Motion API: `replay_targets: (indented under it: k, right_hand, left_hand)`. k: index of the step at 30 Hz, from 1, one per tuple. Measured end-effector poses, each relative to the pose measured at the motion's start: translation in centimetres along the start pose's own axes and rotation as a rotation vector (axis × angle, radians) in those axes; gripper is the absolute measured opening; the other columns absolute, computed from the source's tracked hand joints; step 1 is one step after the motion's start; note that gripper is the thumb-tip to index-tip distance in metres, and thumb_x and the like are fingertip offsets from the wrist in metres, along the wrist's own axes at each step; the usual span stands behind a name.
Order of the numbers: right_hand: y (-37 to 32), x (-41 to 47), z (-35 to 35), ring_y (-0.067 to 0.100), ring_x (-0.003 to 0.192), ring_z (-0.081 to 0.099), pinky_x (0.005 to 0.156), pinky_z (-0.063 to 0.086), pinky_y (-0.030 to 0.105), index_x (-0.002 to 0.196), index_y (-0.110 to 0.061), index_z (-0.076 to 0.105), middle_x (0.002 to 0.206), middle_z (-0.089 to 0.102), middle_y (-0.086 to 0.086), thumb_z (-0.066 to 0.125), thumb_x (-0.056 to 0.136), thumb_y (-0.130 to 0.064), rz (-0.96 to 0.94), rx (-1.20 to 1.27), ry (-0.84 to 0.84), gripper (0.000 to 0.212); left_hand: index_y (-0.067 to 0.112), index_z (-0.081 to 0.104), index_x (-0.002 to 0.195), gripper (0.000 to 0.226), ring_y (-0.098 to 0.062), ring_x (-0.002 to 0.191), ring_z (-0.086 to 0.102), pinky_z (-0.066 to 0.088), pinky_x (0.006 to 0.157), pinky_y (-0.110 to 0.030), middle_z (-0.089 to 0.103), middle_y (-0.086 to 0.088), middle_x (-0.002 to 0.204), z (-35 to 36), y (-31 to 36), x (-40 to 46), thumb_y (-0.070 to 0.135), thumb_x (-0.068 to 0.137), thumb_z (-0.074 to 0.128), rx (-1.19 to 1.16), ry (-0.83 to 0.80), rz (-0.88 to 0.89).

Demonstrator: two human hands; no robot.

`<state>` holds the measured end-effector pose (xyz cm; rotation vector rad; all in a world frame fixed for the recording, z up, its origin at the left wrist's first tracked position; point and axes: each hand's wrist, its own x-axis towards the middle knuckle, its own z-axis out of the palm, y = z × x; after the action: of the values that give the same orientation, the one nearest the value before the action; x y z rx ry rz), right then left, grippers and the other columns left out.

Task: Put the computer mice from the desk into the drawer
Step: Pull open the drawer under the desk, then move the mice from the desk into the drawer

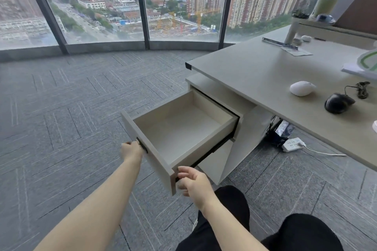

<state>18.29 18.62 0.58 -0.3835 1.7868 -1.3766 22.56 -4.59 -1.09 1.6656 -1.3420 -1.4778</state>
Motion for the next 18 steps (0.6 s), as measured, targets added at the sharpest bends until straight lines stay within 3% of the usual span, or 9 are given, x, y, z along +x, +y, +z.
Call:
replay_targets:
  k: [3,7,9,11,13,16,18]
  right_hand:
    - [-2.8,-0.9,-2.9,0.014,0.081,0.067,0.066,0.054,0.023,0.113,-0.023,0.065,0.105,0.069,0.000,0.047,0.093,-0.006,-0.142,0.042,0.155,0.032]
    - [-8.1,-1.5,-11.6,0.017,0.071,0.065,0.069,0.055,0.033,0.098,-0.025,0.068,0.091,0.072,0.002,0.048,0.090,-0.002,-0.387,0.037,0.514,0.032]
    - [-10.4,-1.8,-16.7,0.019,0.072,0.063,0.070,0.053,0.035,0.100,-0.022,0.067,0.090,0.071,0.002,0.048,0.087,-0.003,-0.449,-0.005,0.720,0.030]
    - [-12.1,-1.8,-22.0,0.015,0.077,0.059,0.073,0.046,0.030,0.105,-0.019,0.066,0.097,0.068,0.004,0.048,0.085,-0.005,-0.483,-0.101,0.917,0.030]
    - [-13.0,-1.4,-27.0,0.021,0.093,0.057,0.083,0.042,0.031,0.112,-0.017,0.064,0.109,0.062,0.007,0.046,0.081,-0.010,-0.489,-0.230,1.082,0.037]
    - [-13.3,0.0,-33.2,0.032,0.115,0.049,0.093,0.038,0.033,0.125,-0.016,0.059,0.126,0.053,0.013,0.055,0.083,-0.010,-0.358,-0.426,1.164,0.043]
    - [-12.9,1.2,-36.1,0.038,0.121,0.045,0.100,0.036,0.037,0.134,-0.018,0.053,0.137,0.046,0.016,0.060,0.085,-0.017,-0.252,-0.560,1.143,0.050]
  left_hand:
    - [0.006,0.042,0.136,0.048,-0.034,0.128,0.045,0.040,0.105,-0.050,0.046,-0.017,0.141,1.5,3.1,-3.4,0.023,0.090,0.037,0.146,0.042,0.368]
    - [0.011,0.052,0.128,0.036,-0.024,0.124,0.050,0.038,0.102,-0.035,0.055,-0.008,0.133,7.6,8.5,-9.9,0.018,0.093,0.044,0.171,-0.198,0.746]
    - [0.013,0.056,0.125,0.035,-0.022,0.118,0.054,0.041,0.101,-0.034,0.059,-0.006,0.127,12.0,10.6,-13.1,0.015,0.091,0.048,0.172,-0.352,0.831]
    - [0.015,0.056,0.125,0.036,-0.019,0.115,0.054,0.042,0.101,-0.033,0.058,-0.004,0.127,16.6,12.0,-16.5,0.015,0.090,0.050,0.192,-0.495,0.861]
    - [0.017,0.054,0.128,0.037,-0.015,0.113,0.053,0.041,0.095,-0.028,0.056,-0.003,0.130,21.1,13.4,-20.0,0.016,0.091,0.051,0.239,-0.615,0.889]
    - [0.019,0.049,0.133,0.044,-0.016,0.107,0.054,0.038,0.089,-0.026,0.051,-0.006,0.138,27.7,14.5,-23.8,0.021,0.090,0.053,0.372,-0.734,0.947]
    - [0.019,0.047,0.136,0.048,-0.022,0.120,0.053,0.038,0.094,-0.028,0.048,-0.007,0.140,31.4,14.8,-25.4,0.022,0.089,0.054,0.449,-0.776,0.968]
